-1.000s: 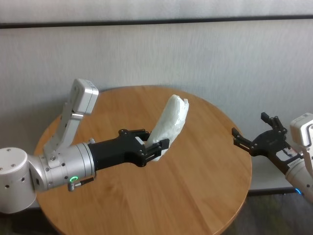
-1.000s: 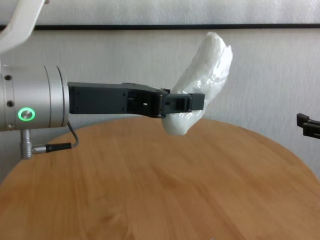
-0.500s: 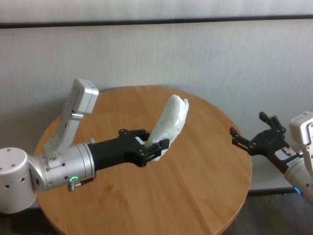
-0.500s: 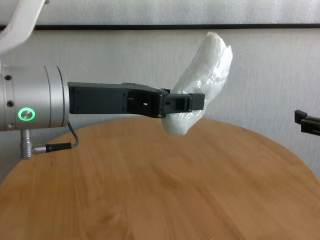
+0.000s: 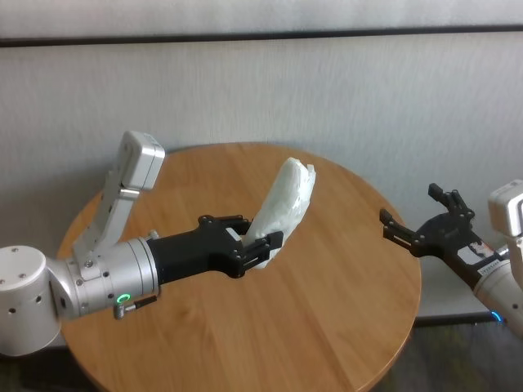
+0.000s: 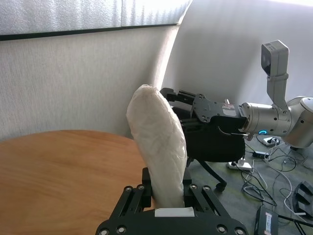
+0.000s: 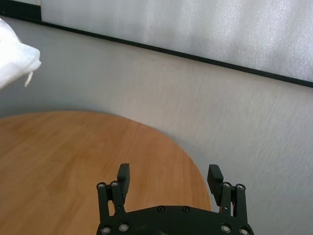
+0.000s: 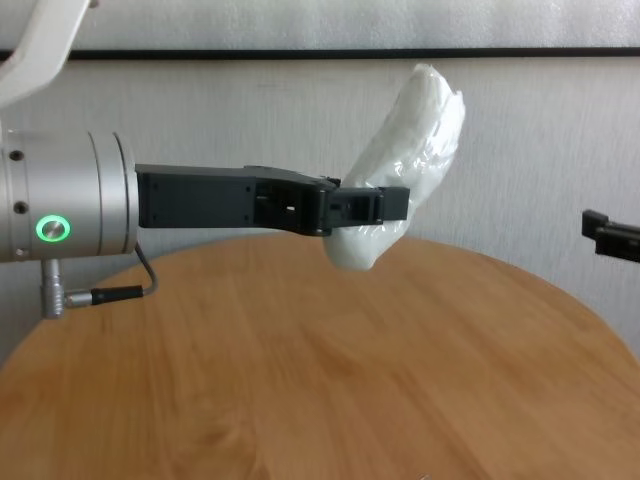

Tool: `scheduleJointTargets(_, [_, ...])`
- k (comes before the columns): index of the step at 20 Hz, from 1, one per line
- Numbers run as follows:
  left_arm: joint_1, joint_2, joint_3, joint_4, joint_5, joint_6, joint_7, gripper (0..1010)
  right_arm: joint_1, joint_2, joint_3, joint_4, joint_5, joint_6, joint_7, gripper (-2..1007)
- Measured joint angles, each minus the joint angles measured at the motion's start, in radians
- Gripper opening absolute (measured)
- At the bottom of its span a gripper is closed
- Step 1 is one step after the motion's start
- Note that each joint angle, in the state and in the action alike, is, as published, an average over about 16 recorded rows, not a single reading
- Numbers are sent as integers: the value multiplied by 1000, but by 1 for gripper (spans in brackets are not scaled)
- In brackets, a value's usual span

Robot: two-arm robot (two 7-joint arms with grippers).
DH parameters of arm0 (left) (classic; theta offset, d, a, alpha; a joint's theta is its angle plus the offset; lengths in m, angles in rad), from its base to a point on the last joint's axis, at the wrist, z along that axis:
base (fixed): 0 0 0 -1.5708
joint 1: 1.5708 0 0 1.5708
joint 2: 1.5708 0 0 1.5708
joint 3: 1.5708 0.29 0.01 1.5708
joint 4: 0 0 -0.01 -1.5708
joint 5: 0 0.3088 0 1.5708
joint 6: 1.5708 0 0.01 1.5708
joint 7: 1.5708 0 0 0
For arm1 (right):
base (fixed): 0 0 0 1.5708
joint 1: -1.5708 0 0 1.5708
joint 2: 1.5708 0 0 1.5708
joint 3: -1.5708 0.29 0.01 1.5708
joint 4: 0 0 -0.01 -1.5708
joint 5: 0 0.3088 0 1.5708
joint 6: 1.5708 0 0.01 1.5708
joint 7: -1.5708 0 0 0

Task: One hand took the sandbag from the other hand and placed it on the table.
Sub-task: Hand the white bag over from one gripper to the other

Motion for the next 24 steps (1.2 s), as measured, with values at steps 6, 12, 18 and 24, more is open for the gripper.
scheduleJointTargets(6, [0,0,0,0,0,0,0,360,-13,-11,21,-24,37,20,39,1001])
scheduleJointTargets(12, [0,0,0,0,0,0,0,361,-24,-24,41,-40,84,44,85,1001])
scheduleJointTargets(18, [0,0,0,0,0,0,0,360,-32,-40,68,-46,159,86,146,1001])
scheduleJointTargets(24, [0,0,0,0,0,0,0,360,-33,-59,102,-45,279,146,209,1001])
